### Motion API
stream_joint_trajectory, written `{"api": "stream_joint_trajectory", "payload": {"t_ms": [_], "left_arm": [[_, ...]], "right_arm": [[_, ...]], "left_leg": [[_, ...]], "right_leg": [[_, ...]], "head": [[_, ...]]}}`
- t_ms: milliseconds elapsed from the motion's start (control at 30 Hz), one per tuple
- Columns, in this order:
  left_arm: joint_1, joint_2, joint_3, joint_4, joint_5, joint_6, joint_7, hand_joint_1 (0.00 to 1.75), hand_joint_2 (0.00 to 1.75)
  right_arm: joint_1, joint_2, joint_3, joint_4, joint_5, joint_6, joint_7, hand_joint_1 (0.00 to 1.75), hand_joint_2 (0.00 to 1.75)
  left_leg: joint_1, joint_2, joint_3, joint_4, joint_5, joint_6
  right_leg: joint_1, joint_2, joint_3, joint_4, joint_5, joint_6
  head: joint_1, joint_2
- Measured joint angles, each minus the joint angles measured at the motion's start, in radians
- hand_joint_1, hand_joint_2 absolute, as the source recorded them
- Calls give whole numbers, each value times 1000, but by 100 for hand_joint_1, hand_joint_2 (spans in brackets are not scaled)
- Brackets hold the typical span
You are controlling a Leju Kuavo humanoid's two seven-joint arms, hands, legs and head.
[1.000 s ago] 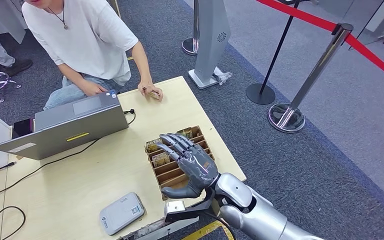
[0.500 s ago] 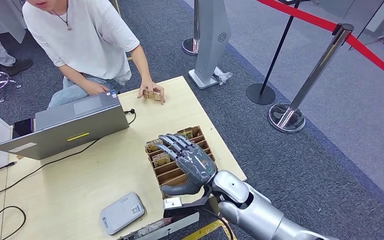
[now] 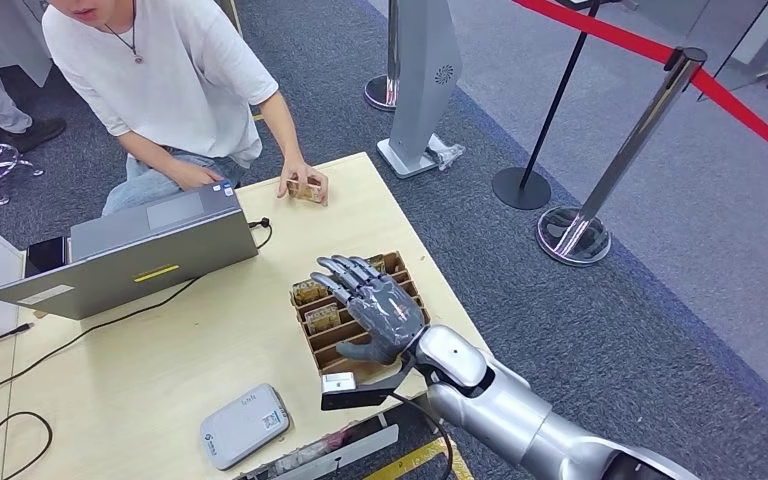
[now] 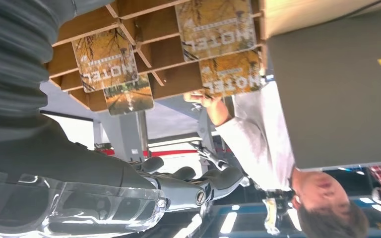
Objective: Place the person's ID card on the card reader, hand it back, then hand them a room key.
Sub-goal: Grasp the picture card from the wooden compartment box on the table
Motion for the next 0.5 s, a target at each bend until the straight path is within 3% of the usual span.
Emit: {"api": "stream_joint_trajectory", "payload": {"t_ms": [500], "left_arm": [[1, 1, 0, 0, 0, -3, 1, 0, 0]], "right_arm": [[-81, -27, -2, 151, -63, -14, 13, 0, 175]], "left_leg": [[0, 0, 0, 0, 0, 0]], "right_leg": [[0, 0, 0, 0, 0, 0]], "head": [[0, 0]]}}
